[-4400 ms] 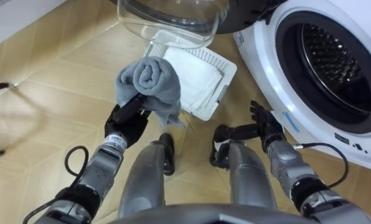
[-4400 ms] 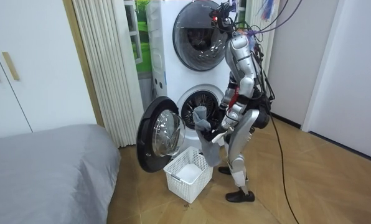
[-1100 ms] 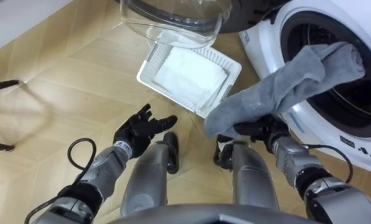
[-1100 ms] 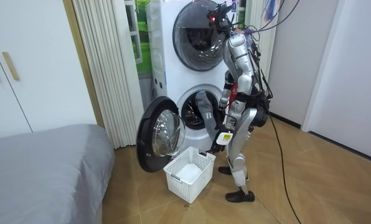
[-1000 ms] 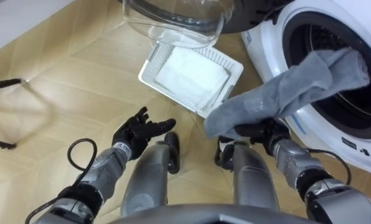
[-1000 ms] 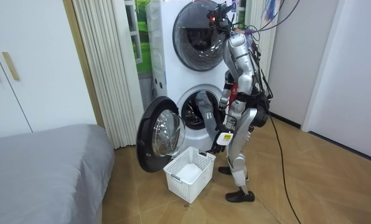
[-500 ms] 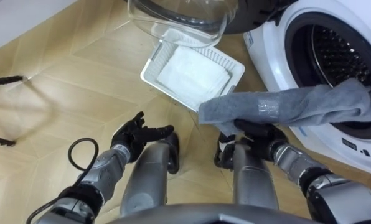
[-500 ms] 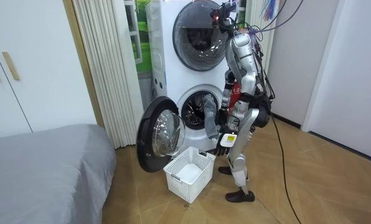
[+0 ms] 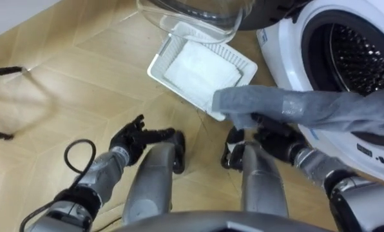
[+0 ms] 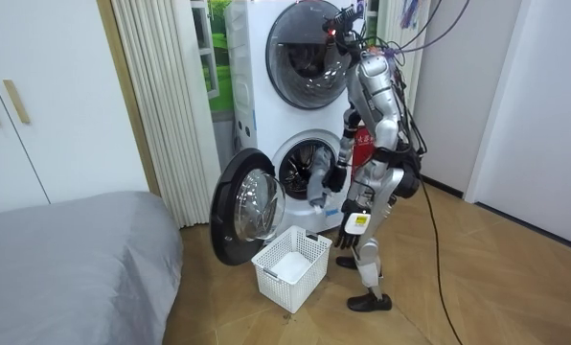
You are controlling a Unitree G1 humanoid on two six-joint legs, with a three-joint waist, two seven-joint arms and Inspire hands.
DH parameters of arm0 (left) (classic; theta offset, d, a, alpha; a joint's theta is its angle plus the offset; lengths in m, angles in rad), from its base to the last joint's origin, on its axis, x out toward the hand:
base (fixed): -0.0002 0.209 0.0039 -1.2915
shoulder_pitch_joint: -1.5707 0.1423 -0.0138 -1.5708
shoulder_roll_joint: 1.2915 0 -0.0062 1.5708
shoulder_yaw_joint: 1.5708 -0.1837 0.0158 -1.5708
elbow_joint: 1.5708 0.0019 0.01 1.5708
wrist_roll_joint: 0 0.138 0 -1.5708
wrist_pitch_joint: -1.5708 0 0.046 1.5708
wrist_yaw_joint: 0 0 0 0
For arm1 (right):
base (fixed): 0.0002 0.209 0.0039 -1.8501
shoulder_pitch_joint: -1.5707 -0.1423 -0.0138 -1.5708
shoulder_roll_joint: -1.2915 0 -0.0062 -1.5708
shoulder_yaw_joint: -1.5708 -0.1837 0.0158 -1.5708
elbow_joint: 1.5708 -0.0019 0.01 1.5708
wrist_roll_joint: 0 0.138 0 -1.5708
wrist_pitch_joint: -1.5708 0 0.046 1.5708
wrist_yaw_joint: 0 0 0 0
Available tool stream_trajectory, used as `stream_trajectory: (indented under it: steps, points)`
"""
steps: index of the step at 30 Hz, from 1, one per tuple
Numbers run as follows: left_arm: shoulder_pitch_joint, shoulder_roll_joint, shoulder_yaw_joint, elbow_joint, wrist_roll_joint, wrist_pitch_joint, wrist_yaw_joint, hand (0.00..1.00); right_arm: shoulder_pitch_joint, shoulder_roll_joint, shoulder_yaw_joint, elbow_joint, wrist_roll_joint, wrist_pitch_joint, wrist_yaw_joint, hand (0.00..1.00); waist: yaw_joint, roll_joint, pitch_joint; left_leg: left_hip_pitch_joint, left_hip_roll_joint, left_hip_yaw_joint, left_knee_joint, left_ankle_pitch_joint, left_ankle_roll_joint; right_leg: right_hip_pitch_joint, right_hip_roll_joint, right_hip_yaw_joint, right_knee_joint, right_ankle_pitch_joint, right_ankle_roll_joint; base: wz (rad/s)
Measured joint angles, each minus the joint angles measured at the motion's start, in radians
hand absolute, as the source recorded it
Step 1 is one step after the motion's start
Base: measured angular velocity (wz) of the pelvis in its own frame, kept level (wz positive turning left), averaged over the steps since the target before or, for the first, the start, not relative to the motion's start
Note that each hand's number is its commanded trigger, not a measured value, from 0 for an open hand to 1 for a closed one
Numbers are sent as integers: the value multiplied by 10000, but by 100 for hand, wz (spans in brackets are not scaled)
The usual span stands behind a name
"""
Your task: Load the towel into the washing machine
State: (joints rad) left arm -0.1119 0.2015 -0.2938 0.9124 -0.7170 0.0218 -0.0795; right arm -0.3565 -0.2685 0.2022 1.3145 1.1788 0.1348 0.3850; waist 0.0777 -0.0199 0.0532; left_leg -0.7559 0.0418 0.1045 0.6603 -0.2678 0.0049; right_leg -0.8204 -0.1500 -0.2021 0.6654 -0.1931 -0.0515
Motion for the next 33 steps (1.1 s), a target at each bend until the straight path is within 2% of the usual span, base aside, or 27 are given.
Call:
stream_trajectory:
  steps: [2, 4, 5, 6, 7, 9, 10, 12, 16, 20, 21, 22, 24, 29, 31, 33]
  points:
    - [77, 135, 101, -178, -16, -5, 105, 0, -180, -223, -429, -41, 188, 170, -106, 100, -26, -192, -21, -32, -21, 50, 10, 10, 17, -65, -1, 76, 36, 21, 24, 0]
    - [459, 468, 313, -745, -126, -55, 302, 0, -261, -659, -1106, -381, 609, 420, -165, 100, -224, -488, -38, -30, -21, 65, 10, -11, 46, -32, 30, 43, 60, 27, 35, 0]
    - [525, 532, 434, -835, -164, -56, 333, 0, -273, -784, -1250, -465, 713, 423, -193, 100, -266, -574, -43, -29, -21, 59, 19, -16, 53, -21, 34, 45, 59, 33, 44, 0]
    - [673, 664, 703, -1033, -157, -64, 447, 0, -347, -1011, -1609, -609, 802, 433, -336, 100, -335, -772, -61, -30, -22, 60, 47, -24, 65, -17, 45, 49, 59, 46, 61, 0]
    - [743, 782, 887, -1087, -156, -81, 594, 0, -498, -1223, -1783, -661, 977, 443, -499, 100, -413, -953, -106, -39, -17, 59, 87, -30, 75, -12, 76, 54, 55, 63, 80, -3]
    - [845, 921, 945, -1082, -163, -71, 804, 0, -641, -1429, -2084, -762, 1203, 479, -790, 100, -536, -1121, -200, -72, 12, 54, 166, -64, 117, 12, 108, 57, 32, 85, 111, -2]
    - [869, 927, 939, -1090, -163, -48, 901, 0, -750, -1558, -2272, -814, 1222, 540, -934, 100, -545, -1156, -221, -103, 25, 37, 245, -95, 152, 34, 118, 42, 13, 104, 140, 0]
    - [869, 927, 956, -1169, -148, 3, 983, 0, -776, -1679, -2292, -831, 1217, 666, -1302, 100, -523, -1194, -203, -200, 18, 8, 337, -127, 205, 10, 107, 44, 59, 127, 182, 8]
    - [1076, 932, 1276, -1605, -131, 35, 1330, 0, -654, -1680, -2714, -1171, 1263, 850, -1930, 100, -553, -1287, -204, -329, -24, 32, 475, -191, 317, -53, 64, 109, 116, 119, 299, 3]
    - [1068, 956, 1330, -2078, -175, 5, 1711, 0, -830, -1680, -2788, -1180, 1681, 850, -2658, 100, -574, -1349, -202, -461, -33, 104, 516, -202, 364, -192, 3, 113, 125, 116, 355, 4]
    - [1056, 921, 1325, -2077, -168, 5, 1850, 0, -927, -1681, -2788, -1188, 1866, 850, -2948, 69, -582, -1353, -201, -468, -31, 153, 519, -213, 386, -210, 1, 132, 125, 123, 366, -5]
    - [1053, 895, 1324, -2077, -126, 4, 1972, 0, -948, -1684, -2790, -1303, 1952, 849, -3300, 0, -600, -1354, -200, -482, -30, 159, 521, -222, 401, -214, -25, 96, 123, 122, 367, -3]
    - [1053, 859, 1334, -2075, -89, 0, 2128, 0, -975, -1684, -2877, -1468, 1972, 848, -3783, 0, -658, -1355, -199, -506, -27, 162, 514, -228, 411, -221, -31, 75, 111, 116, 377, 0]
    - [1086, 687, 1326, -2088, -80, -68, 2667, 0, -1307, -1686, -3732, -1576, 2098, 819, -5295, 0, -821, -1351, -200, -519, -36, 231, 485, -248, 446, -224, -59, 82, 115, 82, 438, 0]
    - [1092, 598, 1325, -2169, -72, -76, 2939, 0, -1456, -1692, -4058, -1579, 2497, 617, -6186, 0, -923, -1344, -200, -525, -30, 251, 488, -264, 470, -230, -58, 83, 108, 68, 456, 0]
    - [1061, 546, 1321, -2267, -41, -79, 3085, 0, -1557, -1691, -4138, -1568, 2747, 600, -6835, 0, -973, -1332, -195, -527, -28, 279, 494, -272, 482, -249, -55, 105, 111, 66, 460, -2]
